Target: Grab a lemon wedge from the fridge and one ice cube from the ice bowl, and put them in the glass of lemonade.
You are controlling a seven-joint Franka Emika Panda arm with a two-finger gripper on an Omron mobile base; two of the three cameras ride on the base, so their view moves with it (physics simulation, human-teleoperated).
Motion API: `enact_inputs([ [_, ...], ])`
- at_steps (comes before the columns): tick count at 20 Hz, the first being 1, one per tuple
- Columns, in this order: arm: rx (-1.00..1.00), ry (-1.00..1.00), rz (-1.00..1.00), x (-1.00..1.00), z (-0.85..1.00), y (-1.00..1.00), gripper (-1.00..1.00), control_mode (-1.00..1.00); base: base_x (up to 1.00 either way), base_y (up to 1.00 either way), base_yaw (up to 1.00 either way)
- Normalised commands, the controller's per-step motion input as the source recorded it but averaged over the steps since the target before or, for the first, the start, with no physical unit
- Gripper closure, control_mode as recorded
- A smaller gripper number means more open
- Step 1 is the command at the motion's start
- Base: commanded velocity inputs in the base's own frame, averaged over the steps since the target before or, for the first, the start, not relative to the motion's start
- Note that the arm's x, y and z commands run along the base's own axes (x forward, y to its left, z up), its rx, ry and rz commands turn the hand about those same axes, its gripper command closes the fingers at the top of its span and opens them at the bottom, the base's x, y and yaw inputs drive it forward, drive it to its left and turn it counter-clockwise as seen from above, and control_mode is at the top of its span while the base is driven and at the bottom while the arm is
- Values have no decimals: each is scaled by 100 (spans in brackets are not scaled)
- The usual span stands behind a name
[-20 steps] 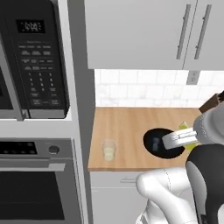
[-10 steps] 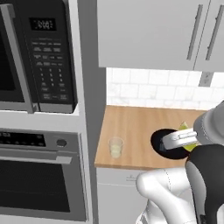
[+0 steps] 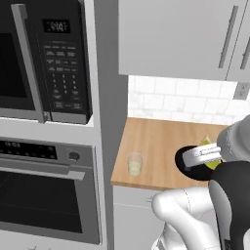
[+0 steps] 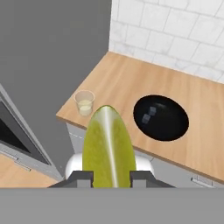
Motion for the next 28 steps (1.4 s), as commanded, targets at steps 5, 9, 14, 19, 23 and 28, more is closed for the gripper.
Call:
enact_inputs([
  [5, 0, 0, 0, 0, 0, 0, 100, 100, 0, 0, 0],
  [9, 2, 1, 18, 46, 0, 0, 100, -100, 4, 0, 2],
  [14, 3, 7, 39, 86, 0, 0, 100, -100, 0, 0, 0],
  [19, -2, 20, 9, 50, 0, 14, 100, -100, 0, 0, 0],
  [23, -13, 17, 0, 79, -27, 41, 100, -100, 0, 0, 0],
  [28, -4, -5, 2, 29, -93, 25, 100, -100, 0, 0, 0],
])
